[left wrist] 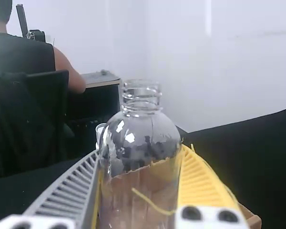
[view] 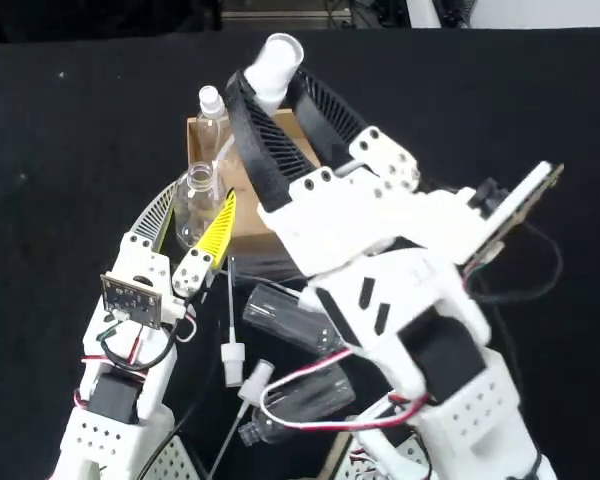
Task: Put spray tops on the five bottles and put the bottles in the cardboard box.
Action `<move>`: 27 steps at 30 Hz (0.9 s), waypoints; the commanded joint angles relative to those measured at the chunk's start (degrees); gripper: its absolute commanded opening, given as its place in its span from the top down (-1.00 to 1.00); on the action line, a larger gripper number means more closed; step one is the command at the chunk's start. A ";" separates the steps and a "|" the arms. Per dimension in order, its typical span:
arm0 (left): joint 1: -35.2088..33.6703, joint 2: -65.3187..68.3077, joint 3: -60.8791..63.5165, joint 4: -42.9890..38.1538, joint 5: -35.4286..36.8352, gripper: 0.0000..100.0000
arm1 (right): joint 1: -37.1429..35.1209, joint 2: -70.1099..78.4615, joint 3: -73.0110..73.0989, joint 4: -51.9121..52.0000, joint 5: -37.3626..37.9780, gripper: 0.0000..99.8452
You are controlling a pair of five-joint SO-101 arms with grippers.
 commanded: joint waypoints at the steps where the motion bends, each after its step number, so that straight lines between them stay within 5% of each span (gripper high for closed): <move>1: 0.92 -1.23 0.84 0.09 0.62 0.94 | -1.76 -1.10 1.98 -8.26 -0.09 0.98; 27: 0.84 -1.23 0.84 -0.09 0.62 0.94 | -1.76 9.54 -0.57 -10.20 0.00 0.98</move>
